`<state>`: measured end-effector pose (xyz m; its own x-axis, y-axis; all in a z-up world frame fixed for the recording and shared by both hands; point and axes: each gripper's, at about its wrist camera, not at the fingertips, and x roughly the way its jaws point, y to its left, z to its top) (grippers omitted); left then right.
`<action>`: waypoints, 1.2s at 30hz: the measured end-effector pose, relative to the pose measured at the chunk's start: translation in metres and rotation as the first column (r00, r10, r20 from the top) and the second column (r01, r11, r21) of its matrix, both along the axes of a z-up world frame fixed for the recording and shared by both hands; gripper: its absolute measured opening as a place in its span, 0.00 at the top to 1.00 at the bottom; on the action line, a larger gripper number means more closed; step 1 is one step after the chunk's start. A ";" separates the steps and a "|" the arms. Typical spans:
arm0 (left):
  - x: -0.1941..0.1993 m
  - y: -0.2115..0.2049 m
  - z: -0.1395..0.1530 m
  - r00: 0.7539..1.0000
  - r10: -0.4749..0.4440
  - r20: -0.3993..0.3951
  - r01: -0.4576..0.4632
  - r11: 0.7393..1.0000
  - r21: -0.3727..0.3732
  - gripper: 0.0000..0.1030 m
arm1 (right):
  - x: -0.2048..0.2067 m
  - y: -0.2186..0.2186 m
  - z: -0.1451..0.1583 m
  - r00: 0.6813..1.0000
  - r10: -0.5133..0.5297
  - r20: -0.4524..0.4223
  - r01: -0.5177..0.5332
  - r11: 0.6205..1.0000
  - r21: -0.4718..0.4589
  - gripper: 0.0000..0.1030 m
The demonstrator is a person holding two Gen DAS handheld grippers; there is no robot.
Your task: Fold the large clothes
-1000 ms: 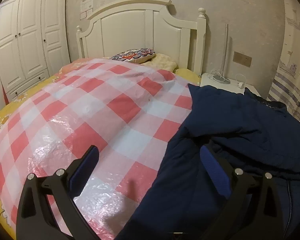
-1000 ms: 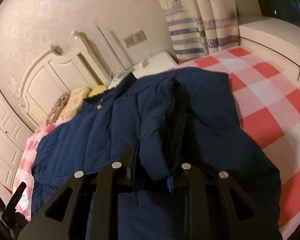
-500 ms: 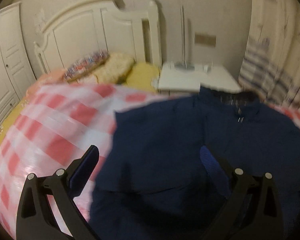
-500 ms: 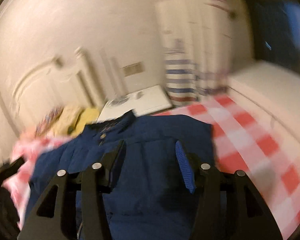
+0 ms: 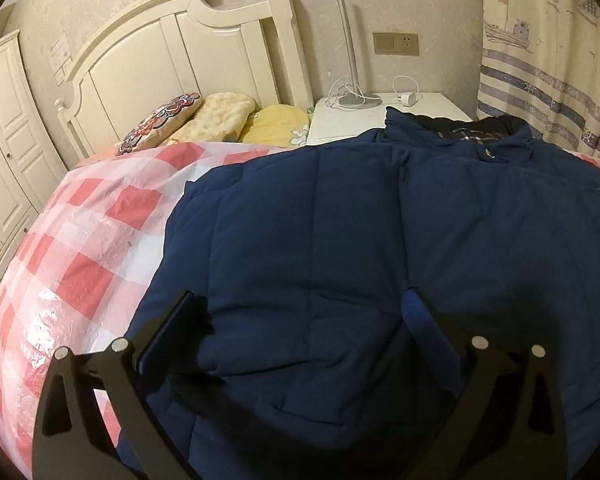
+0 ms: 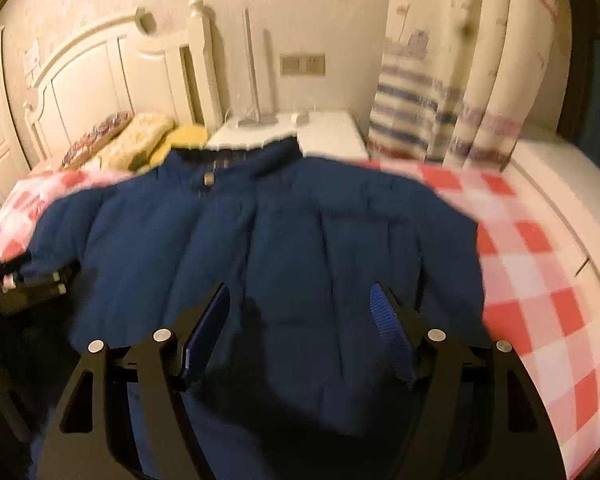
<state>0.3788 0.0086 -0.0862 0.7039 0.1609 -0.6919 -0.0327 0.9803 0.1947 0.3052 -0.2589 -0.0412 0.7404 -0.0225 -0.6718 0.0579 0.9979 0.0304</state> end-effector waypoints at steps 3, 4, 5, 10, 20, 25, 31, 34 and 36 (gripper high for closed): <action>0.001 0.002 0.001 1.000 -0.003 -0.004 0.003 1.000 -0.019 0.02 | 0.023 0.005 0.004 1.000 0.000 -0.005 -0.001 0.999 -0.034 0.21; 0.002 0.002 0.001 1.000 -0.004 -0.006 0.004 1.000 -0.026 0.02 | 0.032 0.005 0.002 1.000 -0.004 -0.012 0.004 0.999 -0.041 0.21; 0.002 0.003 0.001 1.000 -0.005 -0.008 0.005 1.000 -0.031 0.02 | 0.041 0.003 -0.003 1.000 -0.010 -0.026 0.009 0.999 -0.036 0.19; 0.001 0.004 0.001 1.000 -0.010 -0.008 0.010 0.999 -0.043 0.02 | 0.057 0.001 -0.032 0.997 -0.016 -0.081 0.012 0.999 -0.049 0.16; 0.002 0.004 0.003 1.000 -0.009 -0.008 0.009 0.999 -0.043 0.02 | 0.037 0.009 -0.005 0.999 -0.019 0.037 0.021 0.998 -0.060 0.17; 0.001 0.004 0.004 1.000 -0.012 -0.007 0.012 0.999 -0.045 0.02 | 0.056 -0.004 -0.034 0.998 0.000 -0.070 -0.001 1.000 -0.013 0.12; 0.003 0.005 0.004 1.000 -0.012 -0.010 0.012 0.999 -0.047 0.02 | 0.036 0.002 -0.019 0.998 -0.037 -0.048 0.035 0.999 -0.041 0.12; 0.002 0.004 0.004 1.000 -0.012 -0.010 0.011 0.999 -0.045 0.02 | 0.009 0.012 -0.002 1.000 0.010 0.027 -0.009 0.999 -0.045 0.12; 0.002 0.004 0.005 1.000 -0.013 -0.009 0.012 0.999 -0.047 0.02 | 0.008 0.020 -0.018 0.997 0.058 -0.056 -0.062 0.996 -0.060 0.11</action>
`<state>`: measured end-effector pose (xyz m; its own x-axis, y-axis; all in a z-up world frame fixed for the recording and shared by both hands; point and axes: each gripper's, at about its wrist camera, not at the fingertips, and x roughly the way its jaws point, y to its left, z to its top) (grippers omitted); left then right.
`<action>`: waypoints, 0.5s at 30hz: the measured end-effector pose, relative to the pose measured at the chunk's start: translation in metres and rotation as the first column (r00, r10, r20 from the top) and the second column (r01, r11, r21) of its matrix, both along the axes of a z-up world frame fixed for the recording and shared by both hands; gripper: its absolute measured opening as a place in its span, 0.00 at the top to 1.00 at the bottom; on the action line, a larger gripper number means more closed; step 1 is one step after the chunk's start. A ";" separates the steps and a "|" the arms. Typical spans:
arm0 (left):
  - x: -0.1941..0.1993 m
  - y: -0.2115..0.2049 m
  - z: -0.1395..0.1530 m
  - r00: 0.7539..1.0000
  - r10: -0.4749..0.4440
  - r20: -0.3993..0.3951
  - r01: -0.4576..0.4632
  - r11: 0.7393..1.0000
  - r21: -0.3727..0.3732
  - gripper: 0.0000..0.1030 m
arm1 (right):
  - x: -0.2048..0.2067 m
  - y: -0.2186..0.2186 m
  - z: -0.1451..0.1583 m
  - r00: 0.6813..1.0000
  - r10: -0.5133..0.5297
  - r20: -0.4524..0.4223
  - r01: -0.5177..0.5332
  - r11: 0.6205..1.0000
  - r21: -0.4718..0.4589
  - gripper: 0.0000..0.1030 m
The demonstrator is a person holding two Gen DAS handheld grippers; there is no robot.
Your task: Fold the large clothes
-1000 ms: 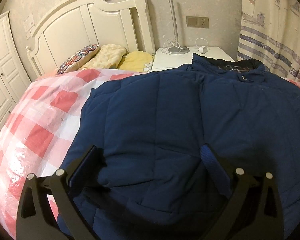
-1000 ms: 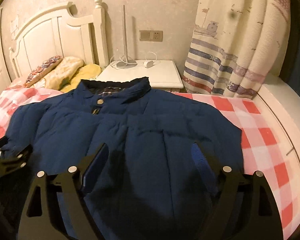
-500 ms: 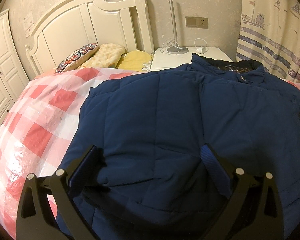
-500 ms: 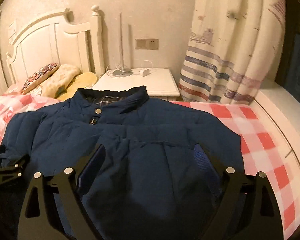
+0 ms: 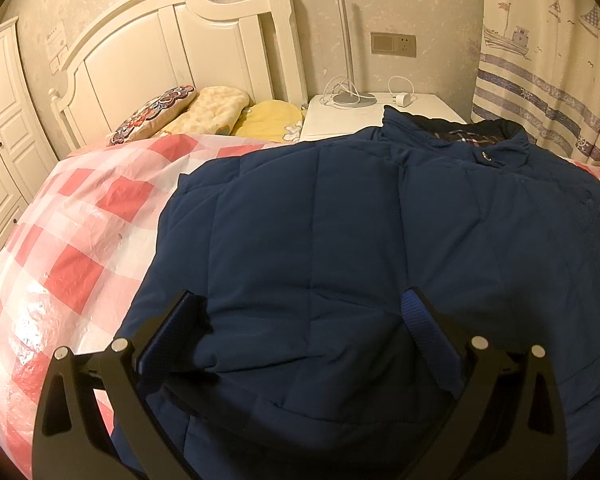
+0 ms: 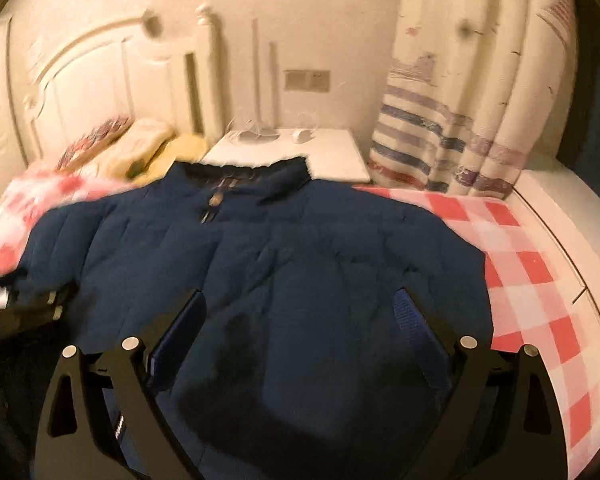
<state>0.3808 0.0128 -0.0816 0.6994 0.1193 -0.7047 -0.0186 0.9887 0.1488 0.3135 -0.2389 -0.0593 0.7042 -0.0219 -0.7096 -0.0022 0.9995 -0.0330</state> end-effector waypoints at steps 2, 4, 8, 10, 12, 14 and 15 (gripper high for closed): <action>-0.001 0.000 0.000 1.000 0.000 0.002 0.000 1.000 0.000 0.02 | 0.001 0.010 -0.021 0.999 0.019 -0.029 -0.021 0.998 -0.059 0.09; -0.001 0.000 0.003 1.000 -0.006 -0.014 0.006 1.000 0.002 0.02 | 0.001 0.016 -0.021 0.999 0.014 -0.032 -0.017 0.995 -0.097 0.07; -0.004 -0.005 0.038 0.999 -0.042 0.033 0.044 0.997 -0.060 0.02 | -0.001 0.012 -0.024 0.999 0.016 -0.041 -0.019 0.997 -0.080 0.07; 0.007 -0.015 0.053 0.997 -0.046 0.064 0.047 0.999 -0.007 0.02 | -0.001 0.012 -0.024 0.999 0.016 -0.043 -0.020 0.997 -0.079 0.07; 0.034 -0.016 0.052 0.998 -0.051 0.026 0.052 0.999 -0.016 0.02 | 0.001 0.010 -0.023 0.999 0.018 -0.045 -0.021 0.997 -0.078 0.07; 0.065 -0.009 0.037 0.999 -0.001 -0.052 -0.001 1.000 -0.029 0.02 | 0.004 0.009 -0.022 0.999 0.020 -0.047 -0.023 0.997 -0.073 0.07; 0.084 0.001 0.018 0.993 0.028 -0.114 -0.034 0.998 -0.049 0.02 | 0.005 0.008 -0.022 0.999 0.020 -0.048 -0.023 0.997 -0.071 0.07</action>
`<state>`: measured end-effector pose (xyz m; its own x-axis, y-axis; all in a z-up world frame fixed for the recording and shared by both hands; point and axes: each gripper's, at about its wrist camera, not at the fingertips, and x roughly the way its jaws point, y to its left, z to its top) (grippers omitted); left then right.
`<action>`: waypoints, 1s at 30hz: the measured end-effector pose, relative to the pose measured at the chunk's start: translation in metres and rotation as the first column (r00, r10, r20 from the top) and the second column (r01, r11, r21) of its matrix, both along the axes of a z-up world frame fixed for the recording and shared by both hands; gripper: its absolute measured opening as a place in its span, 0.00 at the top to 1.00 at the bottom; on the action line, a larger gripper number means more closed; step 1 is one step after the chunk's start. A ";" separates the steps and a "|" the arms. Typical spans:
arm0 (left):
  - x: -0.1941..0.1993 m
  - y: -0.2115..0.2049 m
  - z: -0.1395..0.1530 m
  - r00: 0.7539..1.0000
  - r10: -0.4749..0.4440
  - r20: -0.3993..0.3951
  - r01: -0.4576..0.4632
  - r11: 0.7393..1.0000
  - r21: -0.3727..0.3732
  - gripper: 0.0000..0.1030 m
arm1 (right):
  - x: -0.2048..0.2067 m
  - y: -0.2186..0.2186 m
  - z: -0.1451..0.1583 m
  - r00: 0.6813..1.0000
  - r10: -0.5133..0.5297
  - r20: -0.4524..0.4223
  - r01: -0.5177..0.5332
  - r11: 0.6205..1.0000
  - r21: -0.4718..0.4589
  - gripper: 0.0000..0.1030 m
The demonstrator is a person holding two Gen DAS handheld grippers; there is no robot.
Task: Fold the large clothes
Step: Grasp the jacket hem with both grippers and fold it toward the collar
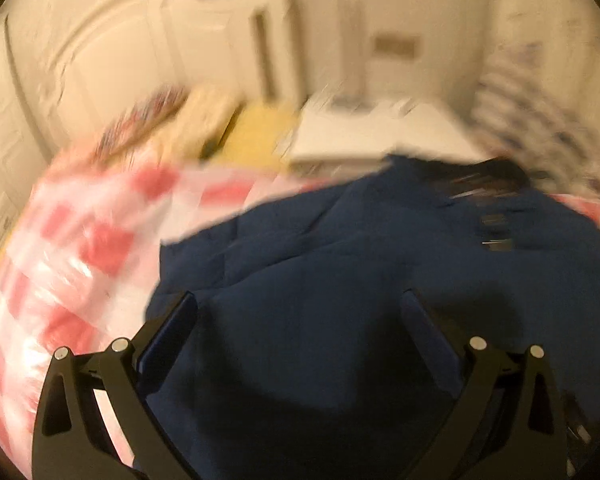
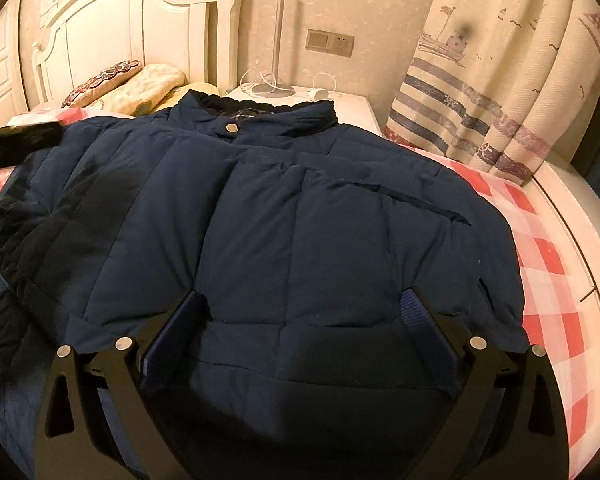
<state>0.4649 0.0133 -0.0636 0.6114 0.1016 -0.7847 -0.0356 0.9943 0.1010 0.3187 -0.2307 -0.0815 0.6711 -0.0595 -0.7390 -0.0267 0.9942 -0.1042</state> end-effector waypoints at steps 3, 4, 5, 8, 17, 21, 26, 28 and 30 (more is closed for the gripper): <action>0.002 0.012 -0.014 0.999 -0.015 0.042 0.018 0.996 -0.084 0.02 | 0.000 0.000 0.001 1.000 0.013 0.004 -0.013 1.000 0.013 0.06; -0.001 0.010 -0.015 0.999 -0.013 0.050 0.016 0.997 -0.070 0.02 | 0.000 0.000 0.001 1.000 0.014 0.003 -0.014 1.000 0.014 0.06; -0.003 0.007 -0.016 0.998 -0.011 0.060 0.014 0.999 -0.051 0.02 | 0.000 0.000 0.001 1.000 0.014 0.002 -0.014 1.000 0.013 0.06; -0.004 0.002 -0.019 0.998 -0.010 0.063 0.012 0.999 -0.032 0.02 | 0.000 -0.001 0.000 1.000 0.015 0.000 -0.015 1.000 0.018 0.06; -0.015 0.006 -0.014 0.998 0.003 0.059 -0.002 1.000 -0.017 0.02 | 0.004 -0.004 -0.002 1.000 0.011 -0.015 -0.010 0.999 0.037 0.05; -0.071 0.007 0.012 0.993 -0.009 0.121 0.024 0.992 -0.127 0.02 | 0.004 -0.003 -0.002 1.000 0.005 -0.015 -0.005 0.999 0.033 0.05; -0.102 -0.026 -0.019 0.990 -0.121 0.072 0.118 0.992 0.053 0.02 | 0.003 -0.003 -0.002 1.000 0.003 -0.012 -0.002 1.000 0.029 0.05; -0.101 -0.023 -0.019 0.991 -0.116 0.064 0.115 0.993 0.025 0.02 | 0.003 -0.002 -0.002 1.000 0.001 -0.012 -0.001 1.000 0.017 0.05; -0.102 -0.020 -0.021 0.992 -0.110 0.055 0.110 0.994 0.005 0.02 | 0.003 -0.002 -0.002 1.000 0.000 -0.011 0.000 1.000 0.016 0.05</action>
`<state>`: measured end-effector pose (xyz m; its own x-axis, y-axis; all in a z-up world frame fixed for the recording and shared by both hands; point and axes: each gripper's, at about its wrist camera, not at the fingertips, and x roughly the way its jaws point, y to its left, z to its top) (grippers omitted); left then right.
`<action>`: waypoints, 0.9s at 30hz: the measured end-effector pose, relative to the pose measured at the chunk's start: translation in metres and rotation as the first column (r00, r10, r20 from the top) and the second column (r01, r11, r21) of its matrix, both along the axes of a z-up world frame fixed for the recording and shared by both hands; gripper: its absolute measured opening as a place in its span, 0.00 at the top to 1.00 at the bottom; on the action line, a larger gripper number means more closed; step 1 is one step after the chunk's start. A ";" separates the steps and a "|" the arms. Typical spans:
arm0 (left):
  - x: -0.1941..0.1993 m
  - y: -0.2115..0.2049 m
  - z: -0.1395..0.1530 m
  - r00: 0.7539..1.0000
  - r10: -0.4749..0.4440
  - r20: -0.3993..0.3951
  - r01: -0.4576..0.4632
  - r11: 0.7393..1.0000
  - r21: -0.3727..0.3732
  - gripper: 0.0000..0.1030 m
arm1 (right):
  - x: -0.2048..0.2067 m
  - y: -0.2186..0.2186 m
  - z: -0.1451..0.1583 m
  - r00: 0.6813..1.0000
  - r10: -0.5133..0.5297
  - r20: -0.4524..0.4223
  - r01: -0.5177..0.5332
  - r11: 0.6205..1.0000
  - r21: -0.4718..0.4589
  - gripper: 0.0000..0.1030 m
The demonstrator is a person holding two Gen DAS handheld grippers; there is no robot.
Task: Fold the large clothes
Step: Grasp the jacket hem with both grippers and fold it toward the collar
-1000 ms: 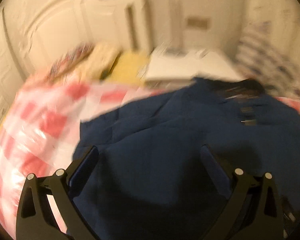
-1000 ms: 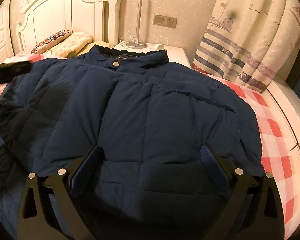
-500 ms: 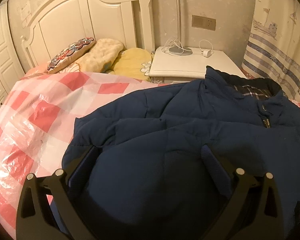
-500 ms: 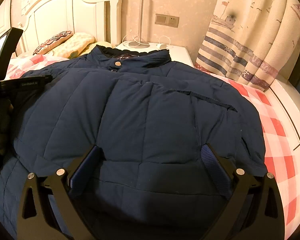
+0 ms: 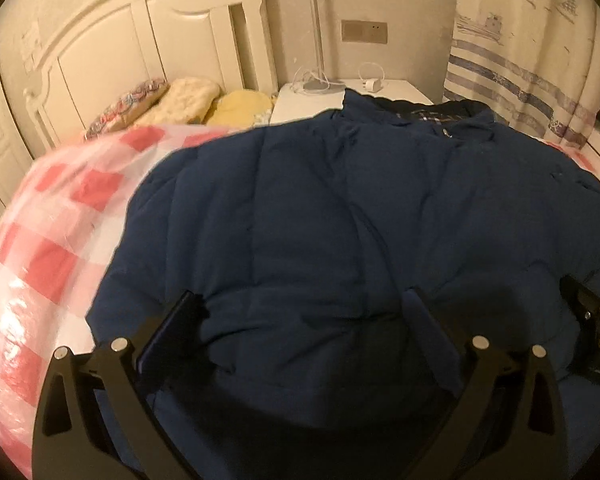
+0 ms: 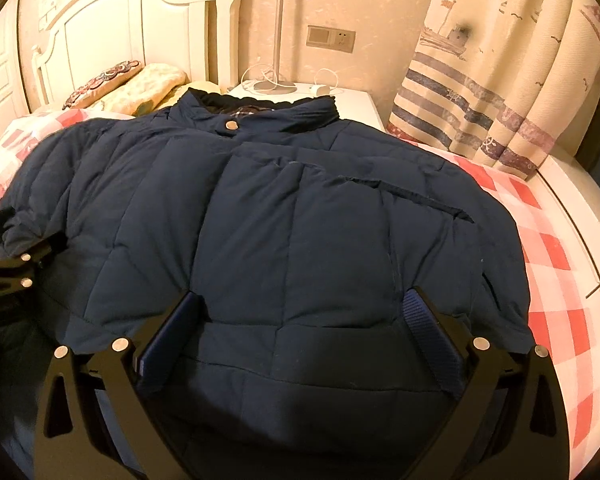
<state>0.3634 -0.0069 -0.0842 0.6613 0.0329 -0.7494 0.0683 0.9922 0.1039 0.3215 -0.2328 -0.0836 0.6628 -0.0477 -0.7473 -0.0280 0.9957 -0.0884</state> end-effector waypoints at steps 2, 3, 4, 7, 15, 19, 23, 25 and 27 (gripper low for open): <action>-0.014 -0.002 0.006 1.000 0.020 0.003 -0.020 0.999 0.036 0.02 | -0.003 0.000 0.002 1.000 -0.003 -0.002 0.003 1.000 0.005 0.05; -0.021 0.000 0.011 1.000 0.008 0.010 -0.009 1.000 0.024 0.03 | -0.003 -0.001 0.002 1.000 -0.010 -0.014 0.010 1.000 0.013 0.05; -0.037 0.000 0.018 0.999 -0.025 0.030 0.025 1.000 -0.007 0.02 | -0.008 -0.002 0.007 0.999 -0.038 -0.032 0.039 0.999 0.028 0.05; -0.074 0.000 0.018 0.992 -0.089 0.086 0.088 0.996 0.023 0.02 | -0.044 0.002 0.022 0.997 -0.056 0.054 0.052 0.996 0.072 0.05; -0.067 0.010 -0.008 0.995 -0.063 -0.073 0.063 0.998 -0.001 0.02 | -0.056 0.029 -0.001 0.999 -0.004 -0.052 0.000 0.997 -0.080 0.04; -0.090 0.024 0.009 0.999 -0.048 -0.005 0.048 0.999 0.008 0.02 | -0.082 0.021 0.014 1.000 0.010 -0.010 -0.010 0.997 -0.075 0.05; -0.076 0.044 -0.007 0.996 0.023 -0.085 -0.023 1.000 0.000 0.02 | -0.079 -0.024 -0.010 0.994 -0.037 -0.100 0.039 0.999 0.025 0.05; -0.073 0.052 -0.005 0.994 0.037 -0.106 -0.041 0.998 -0.037 0.02 | -0.076 -0.044 -0.011 0.992 -0.042 -0.121 0.061 0.986 0.157 0.05; -0.078 0.055 0.000 0.995 0.051 -0.083 -0.053 0.998 -0.032 0.02 | -0.080 -0.045 -0.004 0.992 -0.064 -0.111 0.078 0.989 0.127 0.05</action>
